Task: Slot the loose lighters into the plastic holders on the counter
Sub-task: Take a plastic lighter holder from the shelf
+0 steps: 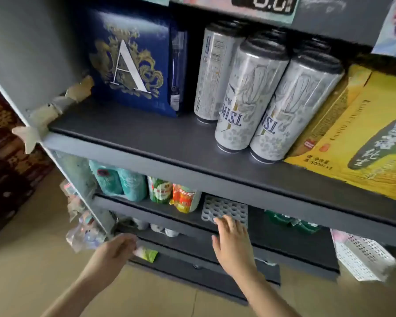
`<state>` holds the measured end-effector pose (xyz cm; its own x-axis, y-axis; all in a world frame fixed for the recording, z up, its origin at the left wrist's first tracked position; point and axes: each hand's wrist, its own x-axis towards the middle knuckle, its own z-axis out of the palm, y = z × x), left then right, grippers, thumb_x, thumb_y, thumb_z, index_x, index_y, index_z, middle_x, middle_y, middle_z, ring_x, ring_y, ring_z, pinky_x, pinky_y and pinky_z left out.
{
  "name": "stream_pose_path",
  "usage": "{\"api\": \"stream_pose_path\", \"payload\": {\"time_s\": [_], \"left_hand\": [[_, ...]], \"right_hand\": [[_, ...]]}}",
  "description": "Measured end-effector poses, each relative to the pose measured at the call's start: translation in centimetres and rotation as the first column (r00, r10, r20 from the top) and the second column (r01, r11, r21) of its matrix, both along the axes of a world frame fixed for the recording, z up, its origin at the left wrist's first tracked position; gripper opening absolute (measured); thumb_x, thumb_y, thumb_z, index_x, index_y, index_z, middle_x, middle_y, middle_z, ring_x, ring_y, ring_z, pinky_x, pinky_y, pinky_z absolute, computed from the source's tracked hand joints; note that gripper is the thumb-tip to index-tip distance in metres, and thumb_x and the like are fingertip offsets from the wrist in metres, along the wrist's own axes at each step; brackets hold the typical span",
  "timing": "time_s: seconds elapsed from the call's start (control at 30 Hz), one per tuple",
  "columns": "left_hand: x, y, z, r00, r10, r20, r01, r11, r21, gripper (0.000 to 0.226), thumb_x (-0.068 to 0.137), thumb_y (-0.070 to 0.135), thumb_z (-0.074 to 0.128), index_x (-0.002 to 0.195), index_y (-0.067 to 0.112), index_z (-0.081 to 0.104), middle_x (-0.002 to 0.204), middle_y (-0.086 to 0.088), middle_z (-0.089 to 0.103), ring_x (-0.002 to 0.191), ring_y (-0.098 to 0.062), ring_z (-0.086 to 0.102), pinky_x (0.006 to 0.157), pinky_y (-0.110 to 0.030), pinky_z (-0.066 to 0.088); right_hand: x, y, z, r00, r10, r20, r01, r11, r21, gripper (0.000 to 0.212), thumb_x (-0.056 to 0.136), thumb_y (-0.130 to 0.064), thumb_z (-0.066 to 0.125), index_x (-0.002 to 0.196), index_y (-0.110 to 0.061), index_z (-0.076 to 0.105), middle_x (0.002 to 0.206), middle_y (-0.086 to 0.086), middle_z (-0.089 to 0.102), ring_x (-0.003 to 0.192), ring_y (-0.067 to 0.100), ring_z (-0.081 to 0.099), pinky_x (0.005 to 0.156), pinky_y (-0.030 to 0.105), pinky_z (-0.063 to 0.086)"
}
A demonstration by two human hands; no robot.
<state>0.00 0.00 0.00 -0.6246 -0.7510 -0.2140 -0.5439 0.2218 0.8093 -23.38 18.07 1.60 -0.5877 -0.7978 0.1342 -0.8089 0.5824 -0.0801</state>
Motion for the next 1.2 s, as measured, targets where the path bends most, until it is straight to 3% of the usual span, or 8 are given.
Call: {"api": "stream_pose_path", "payload": {"time_s": [0.13, 0.33, 0.53, 0.77, 0.9, 0.97, 1.07, 1.2], "left_hand": [[0.5, 1.5, 1.0, 0.999, -0.038, 0.016, 0.037, 0.999, 0.019, 0.011, 0.084, 0.023, 0.060, 0.085, 0.034, 0.057, 0.073, -0.010, 0.066, 0.065, -0.024, 0.060, 0.068, -0.040, 0.050], [1.9, 3.2, 1.4, 0.993, 0.025, 0.112, -0.031, 0.998, 0.052, 0.034, 0.087, 0.006, 0.058, 0.081, 0.040, 0.054, 0.087, 0.010, 0.067, 0.082, -0.018, 0.065, 0.075, -0.033, 0.049], [2.6, 3.6, 1.3, 0.991, 0.051, 0.120, -0.060, 0.996, 0.070, 0.030, 0.090, 0.011, 0.055, 0.082, 0.040, 0.053, 0.090, 0.007, 0.066, 0.082, -0.018, 0.065, 0.074, -0.031, 0.048], [3.8, 3.8, 0.8, 0.986, 0.060, 0.153, -0.070, 0.996, 0.061, 0.021, 0.090, 0.012, 0.054, 0.087, 0.033, 0.055, 0.092, 0.005, 0.067, 0.084, -0.019, 0.064, 0.073, -0.025, 0.046], [6.7, 4.3, -0.5, 0.965, 0.086, 0.246, -0.098, 0.994, 0.037, 0.017, 0.089, 0.012, 0.053, 0.103, 0.018, 0.062, 0.089, 0.004, 0.064, 0.079, -0.016, 0.059, 0.063, -0.007, 0.037], [9.0, 4.6, -0.8, 0.949, 0.119, 0.292, -0.127, 0.992, 0.009, 0.016, 0.090, 0.014, 0.052, 0.102, 0.018, 0.061, 0.086, 0.004, 0.060, 0.076, -0.018, 0.057, 0.065, -0.016, 0.039], [13.1, 5.3, -0.9, 0.903, 0.205, 0.377, -0.215, 0.977, -0.017, 0.019, 0.091, 0.017, 0.051, 0.107, 0.018, 0.060, 0.086, 0.003, 0.058, 0.075, -0.019, 0.055, 0.064, -0.023, 0.039], [19.2, 5.2, -1.2, 0.831, 0.403, 0.383, -0.427, 0.904, -0.025, 0.021, 0.090, 0.019, 0.052, 0.108, 0.016, 0.062, 0.084, 0.006, 0.060, 0.075, -0.015, 0.058, 0.061, -0.021, 0.037]], "right_hand": [[-1.1, -1.1, -0.5, 0.999, 0.016, -0.048, -0.010, 0.992, 0.129, 0.052, 0.060, -0.035, 0.079, 0.104, -0.015, 0.062, 0.107, 0.007, 0.066, 0.090, 0.028, 0.065, 0.070, 0.038, 0.056], [-1.7, -1.2, -1.2, 1.000, -0.006, -0.011, 0.008, 0.971, 0.240, 0.056, 0.055, -0.035, 0.084, 0.104, -0.017, 0.063, 0.107, 0.013, 0.065, 0.088, 0.034, 0.064, 0.067, 0.043, 0.054], [-0.6, -0.7, -1.0, 0.998, 0.013, -0.059, 0.003, 0.966, 0.258, 0.046, 0.044, -0.021, 0.090, 0.080, -0.016, 0.061, 0.086, 0.012, 0.063, 0.064, 0.031, 0.061, 0.055, 0.037, 0.051], [3.2, 0.6, -0.3, 0.855, 0.476, -0.207, -0.461, 0.879, 0.119, 0.030, 0.064, -0.011, 0.068, 0.077, -0.017, 0.042, 0.062, -0.001, 0.054, 0.054, 0.018, 0.054, 0.046, 0.028, 0.043], [5.8, -2.3, 0.5, 0.794, 0.605, -0.057, -0.587, 0.788, 0.186, 0.041, 0.064, -0.023, 0.075, 0.074, -0.017, 0.036, 0.053, -0.005, 0.050, 0.041, 0.011, 0.051, 0.033, 0.020, 0.032], [7.1, -4.6, 0.5, 0.801, 0.595, 0.071, -0.588, 0.759, 0.280, 0.035, 0.075, -0.031, 0.071, 0.085, -0.013, 0.042, 0.068, 0.000, 0.062, 0.055, 0.015, 0.062, 0.039, 0.023, 0.033], [9.7, -8.6, 0.0, 0.796, 0.530, 0.294, -0.606, 0.700, 0.378, 0.021, 0.095, -0.026, 0.041, 0.108, -0.009, 0.039, 0.106, 0.010, 0.063, 0.090, 0.030, 0.063, 0.056, 0.033, 0.036], [15.9, -14.0, 0.2, 0.669, 0.656, 0.349, -0.741, 0.555, 0.378, 0.026, 0.096, -0.031, 0.037, 0.111, -0.009, 0.038, 0.111, 0.011, 0.061, 0.098, 0.032, 0.061, 0.063, 0.035, 0.037]]}}
